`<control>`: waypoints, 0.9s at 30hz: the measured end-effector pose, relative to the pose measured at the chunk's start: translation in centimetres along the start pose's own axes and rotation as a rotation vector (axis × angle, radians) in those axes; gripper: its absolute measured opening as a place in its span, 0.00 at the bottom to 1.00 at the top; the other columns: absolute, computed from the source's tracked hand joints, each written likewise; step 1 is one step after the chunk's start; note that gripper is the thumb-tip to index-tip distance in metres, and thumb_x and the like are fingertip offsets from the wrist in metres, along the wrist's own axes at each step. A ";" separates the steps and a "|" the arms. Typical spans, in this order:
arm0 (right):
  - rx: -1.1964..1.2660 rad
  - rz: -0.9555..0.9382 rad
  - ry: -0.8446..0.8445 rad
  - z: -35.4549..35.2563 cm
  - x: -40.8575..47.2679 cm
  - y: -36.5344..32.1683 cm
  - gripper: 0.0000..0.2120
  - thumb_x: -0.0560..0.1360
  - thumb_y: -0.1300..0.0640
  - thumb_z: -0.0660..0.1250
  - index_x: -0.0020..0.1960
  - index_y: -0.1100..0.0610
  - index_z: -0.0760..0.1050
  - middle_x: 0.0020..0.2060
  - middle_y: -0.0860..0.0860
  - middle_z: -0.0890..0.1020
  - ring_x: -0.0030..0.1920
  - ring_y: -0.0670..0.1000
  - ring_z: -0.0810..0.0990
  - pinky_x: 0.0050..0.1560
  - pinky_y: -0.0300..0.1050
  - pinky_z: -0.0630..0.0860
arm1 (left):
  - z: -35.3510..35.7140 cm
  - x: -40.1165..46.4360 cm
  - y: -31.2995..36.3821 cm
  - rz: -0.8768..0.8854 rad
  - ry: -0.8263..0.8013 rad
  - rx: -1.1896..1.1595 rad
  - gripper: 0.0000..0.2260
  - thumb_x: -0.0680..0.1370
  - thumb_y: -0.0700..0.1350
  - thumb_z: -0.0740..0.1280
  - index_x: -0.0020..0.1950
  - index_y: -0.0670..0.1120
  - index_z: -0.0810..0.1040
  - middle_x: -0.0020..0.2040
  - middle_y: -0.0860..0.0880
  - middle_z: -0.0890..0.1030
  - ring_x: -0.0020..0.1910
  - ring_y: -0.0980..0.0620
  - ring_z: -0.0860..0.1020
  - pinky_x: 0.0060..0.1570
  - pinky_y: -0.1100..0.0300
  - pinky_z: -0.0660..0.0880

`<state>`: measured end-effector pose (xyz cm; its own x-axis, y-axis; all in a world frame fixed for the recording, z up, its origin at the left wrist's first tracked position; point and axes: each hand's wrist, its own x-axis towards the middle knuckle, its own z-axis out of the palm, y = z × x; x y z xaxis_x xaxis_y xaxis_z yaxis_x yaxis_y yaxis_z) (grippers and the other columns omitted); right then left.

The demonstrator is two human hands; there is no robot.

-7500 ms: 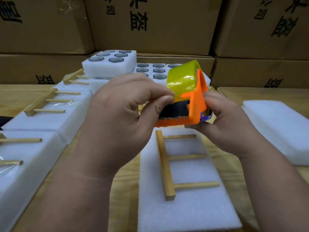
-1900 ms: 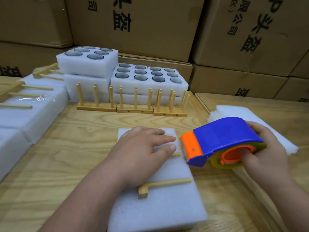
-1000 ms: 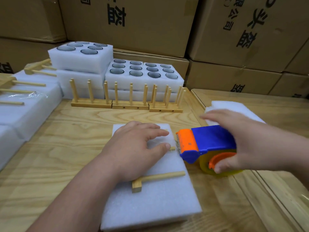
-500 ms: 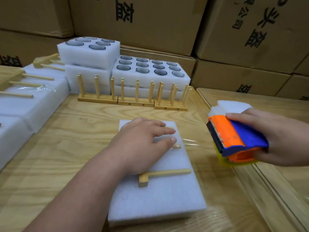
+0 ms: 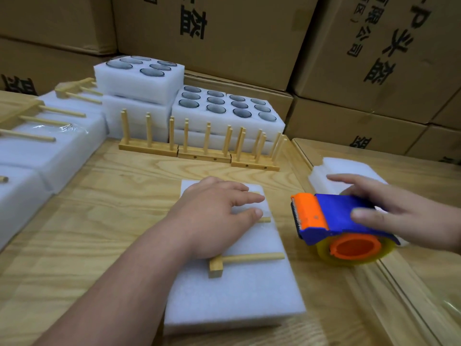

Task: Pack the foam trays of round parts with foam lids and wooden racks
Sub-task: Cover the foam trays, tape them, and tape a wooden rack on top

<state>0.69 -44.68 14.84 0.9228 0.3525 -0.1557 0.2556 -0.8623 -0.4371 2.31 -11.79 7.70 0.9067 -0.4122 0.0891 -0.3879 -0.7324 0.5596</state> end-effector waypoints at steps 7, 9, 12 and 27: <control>0.014 0.311 -0.039 0.1 2.8 -1.4 0.32 0.68 0.24 0.59 0.32 0.54 0.77 0.28 0.51 0.80 0.29 0.48 0.77 0.38 0.44 0.71 | 0.1 -0.2 0.0 0.012 0.009 -0.007 0.20 0.78 0.69 0.56 0.69 0.73 0.71 0.74 0.67 0.68 0.74 0.60 0.58 0.77 0.50 0.55; -0.066 0.291 -0.121 -0.3 3.4 -2.1 0.35 0.66 0.20 0.60 0.31 0.52 0.79 0.28 0.50 0.80 0.28 0.46 0.77 0.34 0.40 0.71 | 0.0 -0.2 0.0 0.015 0.005 -0.025 0.20 0.76 0.69 0.54 0.66 0.74 0.73 0.74 0.67 0.68 0.74 0.61 0.59 0.77 0.50 0.54; -0.180 0.249 -0.169 -1.9 3.7 -2.8 0.35 0.56 0.17 0.65 0.32 0.49 0.80 0.28 0.50 0.80 0.27 0.44 0.76 0.30 0.36 0.69 | 0.0 -0.1 -0.1 0.014 0.008 -0.074 0.12 0.80 0.65 0.61 0.61 0.75 0.77 0.73 0.67 0.69 0.73 0.63 0.58 0.76 0.53 0.53; -0.779 0.354 -0.380 -2.2 10.6 -13.0 0.34 0.64 0.22 0.67 0.44 0.53 0.83 0.32 0.46 0.84 0.33 0.45 0.80 0.34 0.40 0.74 | 0.1 0.1 0.1 0.012 0.003 -0.041 0.12 0.77 0.69 0.60 0.58 0.77 0.77 0.74 0.66 0.69 0.72 0.59 0.59 0.75 0.52 0.54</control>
<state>7.74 -30.57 20.76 0.8630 -0.0010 -0.5052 0.2255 -0.8941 0.3870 2.36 -11.97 7.66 0.9026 -0.4191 0.0986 -0.3917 -0.7043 0.5921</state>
